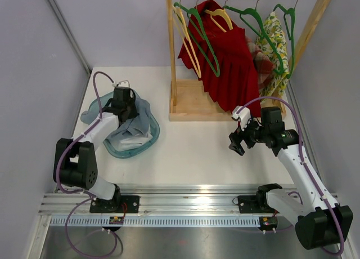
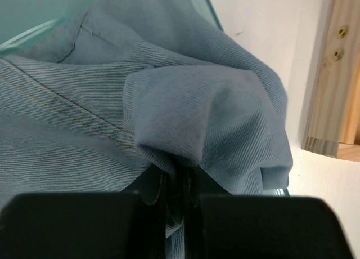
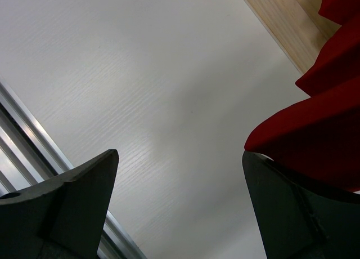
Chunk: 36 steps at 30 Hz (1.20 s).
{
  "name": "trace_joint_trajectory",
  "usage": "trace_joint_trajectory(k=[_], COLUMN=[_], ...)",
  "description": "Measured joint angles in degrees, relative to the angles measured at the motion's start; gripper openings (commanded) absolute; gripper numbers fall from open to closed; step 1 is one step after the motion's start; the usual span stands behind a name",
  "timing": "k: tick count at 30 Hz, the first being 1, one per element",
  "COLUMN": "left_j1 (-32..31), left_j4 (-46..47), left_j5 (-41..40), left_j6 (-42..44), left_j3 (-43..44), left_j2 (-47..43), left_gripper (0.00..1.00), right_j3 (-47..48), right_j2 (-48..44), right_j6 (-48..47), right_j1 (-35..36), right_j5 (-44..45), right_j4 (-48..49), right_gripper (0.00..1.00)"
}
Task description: Remove the skirt from the hanger
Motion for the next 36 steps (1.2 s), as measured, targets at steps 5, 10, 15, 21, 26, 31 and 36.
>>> trace_joint_trajectory(k=[5,10,15,21,26,31,36], left_j1=[1.4,3.7,4.3,4.3,4.3,4.1,1.8], left_j4=[-0.3,-2.7,-4.8,-3.4,1.9,5.5,3.8], left_j5=[1.2,4.3,5.5,7.3,14.4,23.7,25.4], left_j6=[-1.2,-1.8,-0.5,3.7,6.7,8.2,10.4], left_j3=[0.0,1.2,2.8,2.3,-5.7,-16.5,-19.8], left_j2=[0.6,0.4,-6.5,-23.1,-36.5,-44.7,-47.8], left_gripper=[0.57,0.87,0.99,0.99,0.99,0.99,0.99], right_j3=[0.0,0.0,0.1,5.1,16.6,33.9,52.0], right_j2=[0.0,0.0,-0.8,-1.9,0.5,6.3,13.7], right_j6=[0.0,0.0,-0.1,-1.7,-2.1,4.2,14.6], right_j1=[0.0,0.0,0.0,0.0,-0.2,-0.2,-0.2], right_j5=[0.0,0.0,0.0,-0.7,-4.5,-6.4,-3.5], right_j4=[0.0,0.0,-0.2,-4.7,-12.1,-17.2,-17.3], right_gripper=[1.00,0.99,0.99,0.99,0.99,0.97,0.91])
